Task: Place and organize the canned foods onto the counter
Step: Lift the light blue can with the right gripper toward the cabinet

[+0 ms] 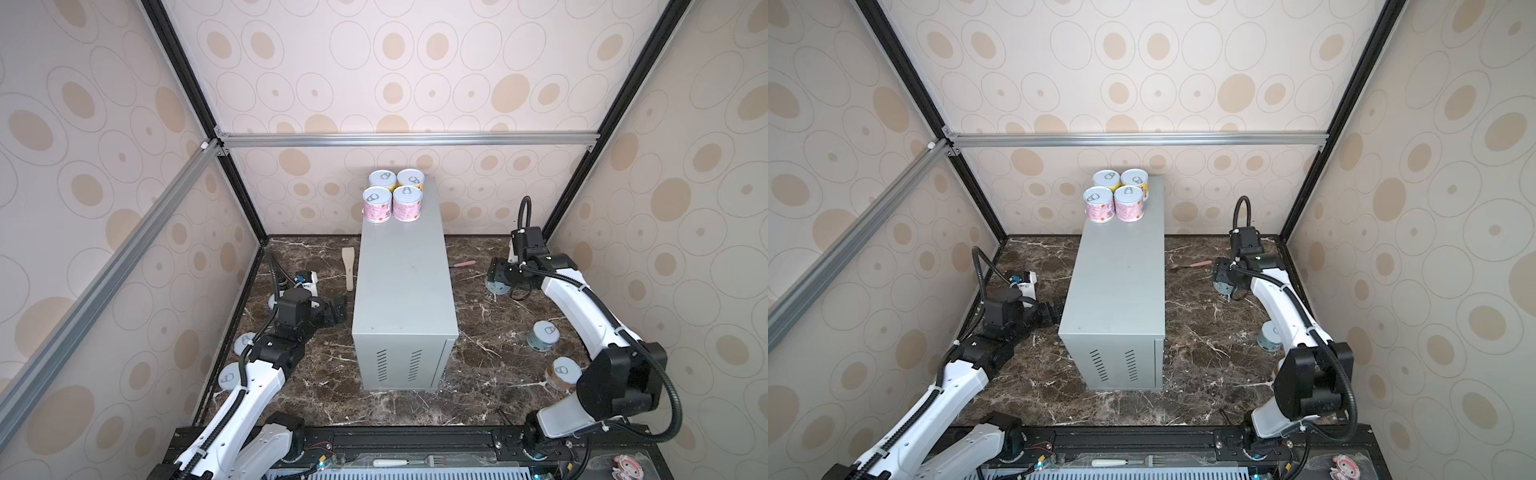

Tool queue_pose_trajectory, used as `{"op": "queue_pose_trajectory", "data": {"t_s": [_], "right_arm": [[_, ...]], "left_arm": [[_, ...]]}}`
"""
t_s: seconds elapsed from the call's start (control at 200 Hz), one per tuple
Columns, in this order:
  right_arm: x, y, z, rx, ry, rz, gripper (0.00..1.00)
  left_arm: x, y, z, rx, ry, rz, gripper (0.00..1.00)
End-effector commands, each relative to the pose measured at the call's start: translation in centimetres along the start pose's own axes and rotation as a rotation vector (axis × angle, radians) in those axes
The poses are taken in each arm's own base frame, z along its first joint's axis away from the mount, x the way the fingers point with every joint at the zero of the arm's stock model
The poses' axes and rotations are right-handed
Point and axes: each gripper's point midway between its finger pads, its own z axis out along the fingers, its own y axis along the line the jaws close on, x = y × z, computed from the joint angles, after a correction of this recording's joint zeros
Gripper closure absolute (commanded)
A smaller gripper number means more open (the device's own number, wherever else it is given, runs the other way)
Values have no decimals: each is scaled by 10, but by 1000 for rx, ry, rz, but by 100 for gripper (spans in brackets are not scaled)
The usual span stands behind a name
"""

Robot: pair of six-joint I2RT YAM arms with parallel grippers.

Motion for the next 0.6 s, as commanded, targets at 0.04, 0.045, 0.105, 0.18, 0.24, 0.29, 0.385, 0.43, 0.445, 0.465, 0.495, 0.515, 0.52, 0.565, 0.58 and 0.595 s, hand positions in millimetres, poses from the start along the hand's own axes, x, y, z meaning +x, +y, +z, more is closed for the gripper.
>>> {"op": "queue_pose_trajectory", "data": {"t_s": [0.04,0.045,0.105,0.18,0.24,0.29,0.385,0.43,0.445,0.465,0.495,0.515,0.52,0.565,0.58,0.595], "right_arm": [[-21,16,-64,-77,-113,-42,44],[-21,17,-65,-79,-114,-43,44],[-23,20,-83,-97,-127,-52,44],[-21,25,-102,-118,-130,-74,44],[-20,30,-117,-141,-137,-88,44],[-19,32,-129,-157,-145,-96,44],[-18,37,-151,-183,-166,-109,44],[-18,39,-161,-195,-175,-114,44],[-18,40,-165,-199,-179,-116,44],[-18,41,-169,-204,-184,-119,44],[-18,42,-176,-214,-191,-125,44],[-17,43,-181,-218,-194,-128,44],[-18,44,-182,-220,-197,-129,44],[-18,45,-192,-230,-209,-136,44],[-17,45,-195,-234,-210,-138,44],[-17,46,-198,-238,-212,-141,44]], "left_arm": [[-25,-8,-16,30,-78,-21,1],[-26,-8,-16,31,-79,-21,1],[-32,-11,-22,36,-94,-19,1],[-36,-12,-28,35,-103,-15,1],[-37,-12,-33,38,-112,-14,1],[-38,-12,-36,41,-115,-14,1],[-36,-12,-42,44,-116,-15,1],[-36,-12,-44,43,-117,-13,1],[-36,-12,-45,45,-117,-12,1],[-35,-11,-46,42,-117,-12,1],[-36,-12,-48,43,-121,-10,1],[-35,-11,-48,43,-121,-8,1],[-35,-11,-49,42,-122,-8,1],[-36,-11,-51,41,-124,-8,1],[-36,-11,-51,41,-125,-7,1],[-36,-11,-52,41,-124,-6,1]]}}
